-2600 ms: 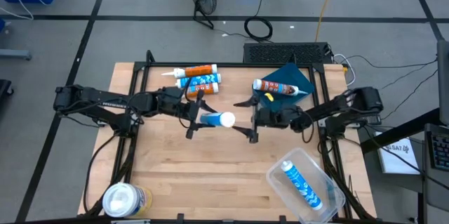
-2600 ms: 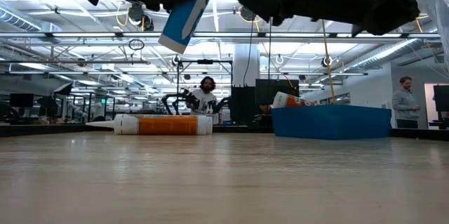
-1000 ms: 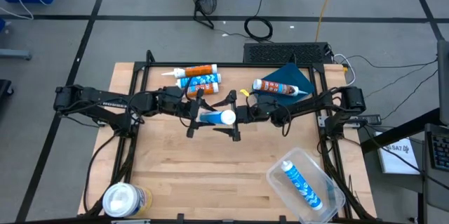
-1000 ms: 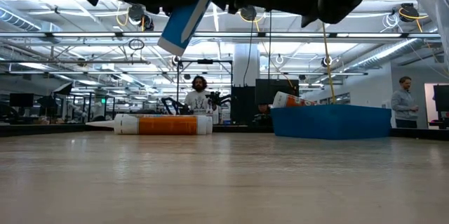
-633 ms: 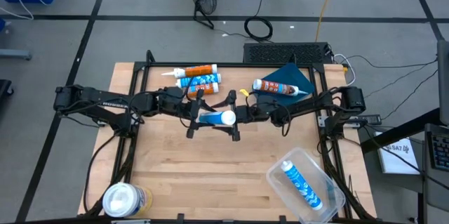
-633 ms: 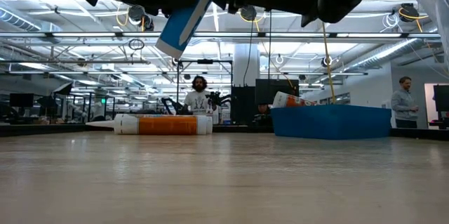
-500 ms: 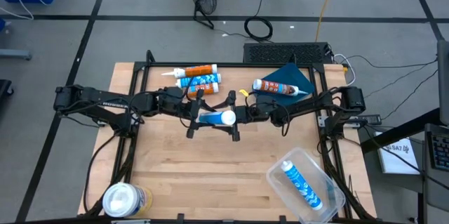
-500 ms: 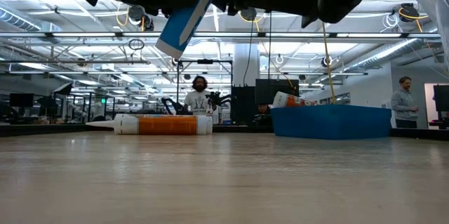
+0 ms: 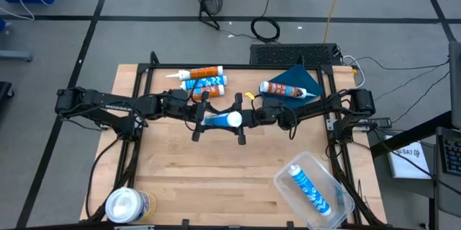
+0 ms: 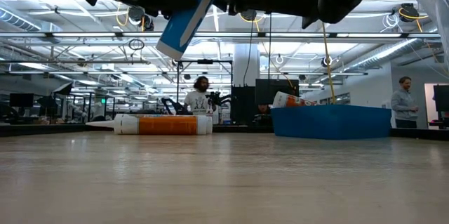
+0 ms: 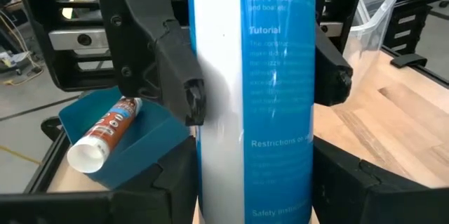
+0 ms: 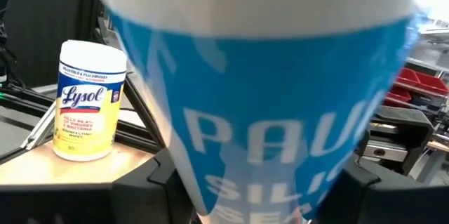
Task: Pick & place silicon tubes, Sealant and Lysol wipes
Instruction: Put the bottom blue sealant into the transparent bin
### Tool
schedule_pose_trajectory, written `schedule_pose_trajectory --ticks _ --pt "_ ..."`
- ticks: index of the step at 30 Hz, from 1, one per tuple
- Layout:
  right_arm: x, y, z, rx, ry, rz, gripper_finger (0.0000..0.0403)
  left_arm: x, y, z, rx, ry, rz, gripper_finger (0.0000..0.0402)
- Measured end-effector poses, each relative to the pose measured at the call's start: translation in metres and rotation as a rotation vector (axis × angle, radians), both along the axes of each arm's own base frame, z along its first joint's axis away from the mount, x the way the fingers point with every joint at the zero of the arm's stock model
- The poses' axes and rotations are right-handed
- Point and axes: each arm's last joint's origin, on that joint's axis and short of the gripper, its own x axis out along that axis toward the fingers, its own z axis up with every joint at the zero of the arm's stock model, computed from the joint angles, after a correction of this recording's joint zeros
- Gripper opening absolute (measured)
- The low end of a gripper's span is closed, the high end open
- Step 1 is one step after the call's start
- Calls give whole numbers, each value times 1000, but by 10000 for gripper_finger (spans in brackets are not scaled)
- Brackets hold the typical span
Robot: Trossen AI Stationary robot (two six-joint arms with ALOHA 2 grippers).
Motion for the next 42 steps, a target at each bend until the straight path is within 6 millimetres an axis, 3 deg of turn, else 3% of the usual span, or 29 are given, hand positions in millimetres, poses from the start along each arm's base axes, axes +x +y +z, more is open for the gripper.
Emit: schedule_pose_trajectory --ticks 7,16,22,26,33,42 --pt "0 0 0 -11 0 2 200 0 0 0 -1 5 21 216" --pt "0 -1 -4 6 33 -43 200 -2 1 2 -86 7 62 328" --pt "-3 0 1 50 63 -36 200 -22 1 16 -11 21 119 373" --pt "-11 5 14 73 79 -22 200 -40 3 28 31 10 194 389" --pt "-40 29 46 98 173 24 200 -50 3 37 14 -27 260 392" --pt "-112 63 99 368 258 90 200 -51 3 39 19 -37 259 392"
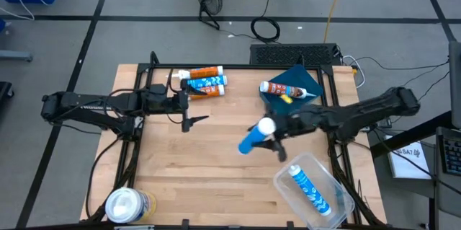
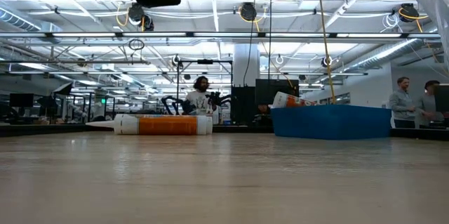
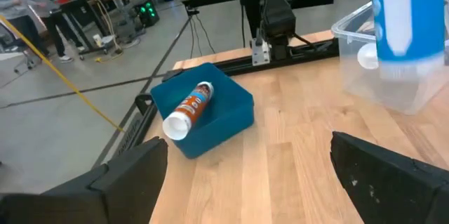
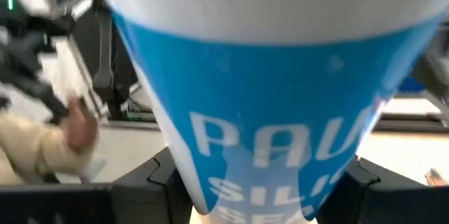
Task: Pick & place silicon tubes, Sealant and Lysol wipes
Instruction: Put the bottom blue sealant into the transparent bin
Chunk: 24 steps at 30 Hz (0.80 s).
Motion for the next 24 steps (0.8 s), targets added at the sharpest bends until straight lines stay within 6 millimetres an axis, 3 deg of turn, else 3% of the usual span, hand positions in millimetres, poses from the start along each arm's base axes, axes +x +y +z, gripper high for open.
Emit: schedule_pose_trajectory --ticks 4,8,18,24 --pt "-26 13 21 133 52 -56 200 0 0 0 -1 1 0 392" --pt "-39 31 32 184 204 -104 200 0 0 0 1 2 -1 392" --pt "-42 66 39 263 585 -209 200 0 0 0 2 1 -2 392" --pt "-43 88 31 289 749 -134 200 0 0 -1 -1 2 -1 392"
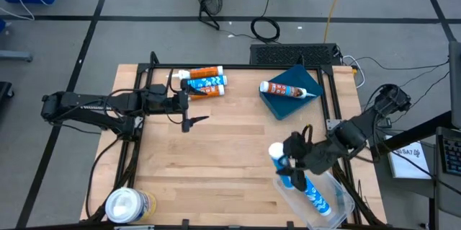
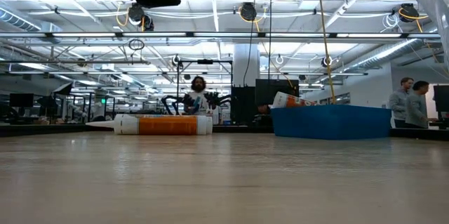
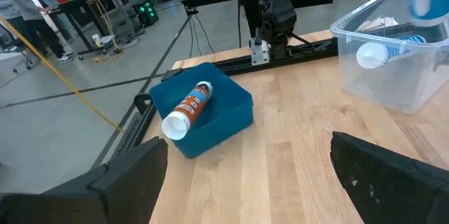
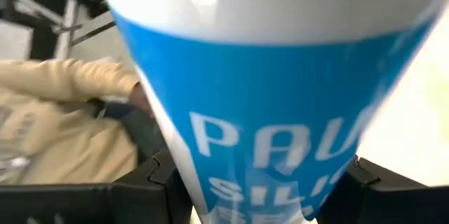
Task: Pick & place silicon tubes, Sealant and Lysol wipes
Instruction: Put the bottom blue sealant into the transparent bin
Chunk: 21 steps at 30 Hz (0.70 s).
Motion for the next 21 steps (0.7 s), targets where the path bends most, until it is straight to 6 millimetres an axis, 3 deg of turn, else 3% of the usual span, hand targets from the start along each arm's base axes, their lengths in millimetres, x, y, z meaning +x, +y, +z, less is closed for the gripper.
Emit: schedule_pose_trajectory --ticks 4,10,21 --pt "-6 4 -1 96 71 -10 200 0 0 0 0 0 0 392" --pt "-20 1 -12 152 263 -192 200 0 0 0 2 0 -1 392" --pt "-30 15 -43 287 411 -339 200 0 0 0 -3 0 0 392"
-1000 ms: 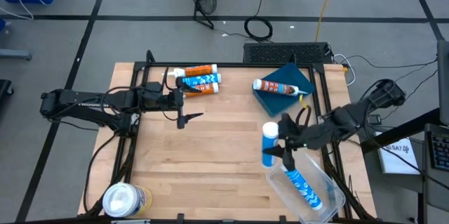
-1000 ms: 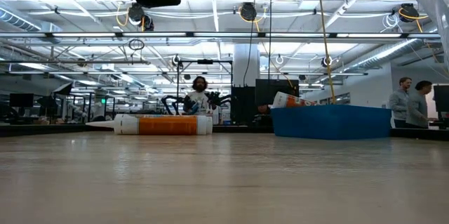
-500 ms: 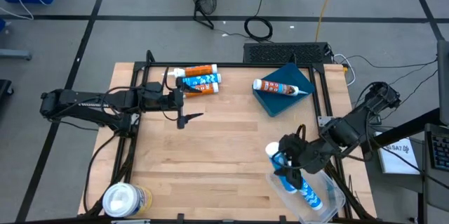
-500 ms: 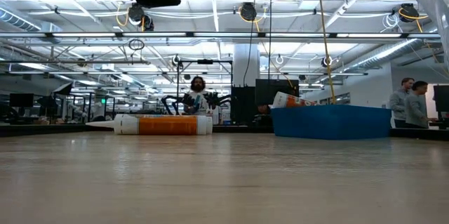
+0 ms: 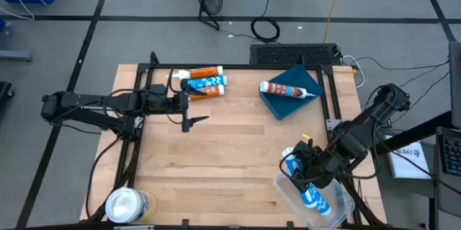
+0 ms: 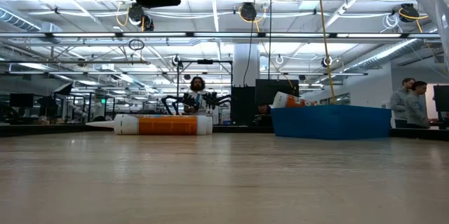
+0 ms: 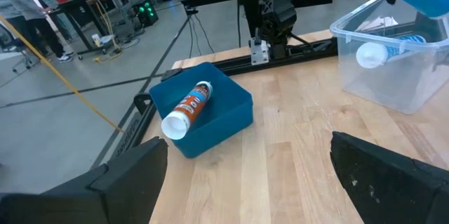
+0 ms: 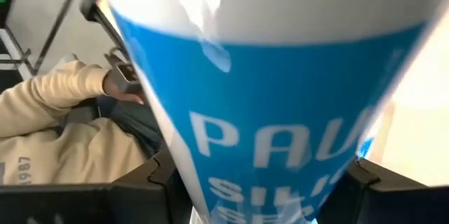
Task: Pick & place silicon tubes, Sealant and Lysol wipes
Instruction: Put the bottom blue sealant into the transparent bin
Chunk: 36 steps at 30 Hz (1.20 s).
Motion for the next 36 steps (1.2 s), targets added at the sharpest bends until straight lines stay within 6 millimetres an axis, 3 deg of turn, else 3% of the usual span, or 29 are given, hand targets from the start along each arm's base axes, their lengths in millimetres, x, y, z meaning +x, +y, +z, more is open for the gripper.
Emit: schedule_pose_trajectory --ticks 22,36 --pt "-14 27 -59 122 26 -1 200 0 0 0 3 0 -1 392" --pt "-20 29 -92 150 42 7 200 0 0 0 4 1 -1 392"
